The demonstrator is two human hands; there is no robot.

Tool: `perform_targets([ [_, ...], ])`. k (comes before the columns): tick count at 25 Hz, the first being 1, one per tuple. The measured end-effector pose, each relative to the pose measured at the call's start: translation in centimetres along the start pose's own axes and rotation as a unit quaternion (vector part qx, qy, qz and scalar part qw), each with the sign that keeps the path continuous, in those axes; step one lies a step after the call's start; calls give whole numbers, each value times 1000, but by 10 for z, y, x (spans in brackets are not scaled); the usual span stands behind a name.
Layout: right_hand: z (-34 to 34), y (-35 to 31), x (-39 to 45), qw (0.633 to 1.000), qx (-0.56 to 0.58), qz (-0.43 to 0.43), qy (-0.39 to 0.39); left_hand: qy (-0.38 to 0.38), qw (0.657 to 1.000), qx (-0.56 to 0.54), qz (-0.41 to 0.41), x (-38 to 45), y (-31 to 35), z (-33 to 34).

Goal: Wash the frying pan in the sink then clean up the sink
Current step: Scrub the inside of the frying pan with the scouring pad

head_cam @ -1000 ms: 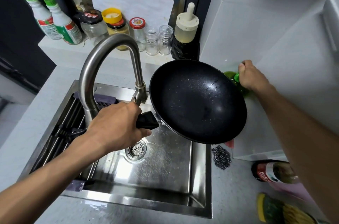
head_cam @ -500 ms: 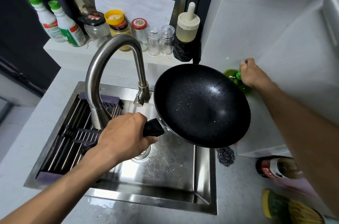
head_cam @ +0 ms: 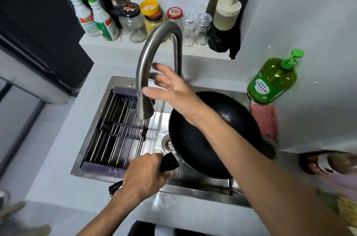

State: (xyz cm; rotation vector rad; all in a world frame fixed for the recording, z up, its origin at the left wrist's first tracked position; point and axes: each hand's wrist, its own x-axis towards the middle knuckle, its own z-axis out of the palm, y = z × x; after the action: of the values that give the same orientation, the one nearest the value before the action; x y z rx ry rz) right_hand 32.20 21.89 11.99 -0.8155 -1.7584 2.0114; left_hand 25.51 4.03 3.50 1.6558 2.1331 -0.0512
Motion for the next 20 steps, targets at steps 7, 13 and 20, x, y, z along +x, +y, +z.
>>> perform_targets([
  [7,-15,14,-31,980,38,-21,196,-46,998,-15,27,2,-66,30],
  [13,-102,13,-48,916,-124,-32,381,-64,997,-12,47,39,-86,69],
  [20,-135,156,-110,812,-108,113,563,-90,996,-4,-2,77,-78,127],
])
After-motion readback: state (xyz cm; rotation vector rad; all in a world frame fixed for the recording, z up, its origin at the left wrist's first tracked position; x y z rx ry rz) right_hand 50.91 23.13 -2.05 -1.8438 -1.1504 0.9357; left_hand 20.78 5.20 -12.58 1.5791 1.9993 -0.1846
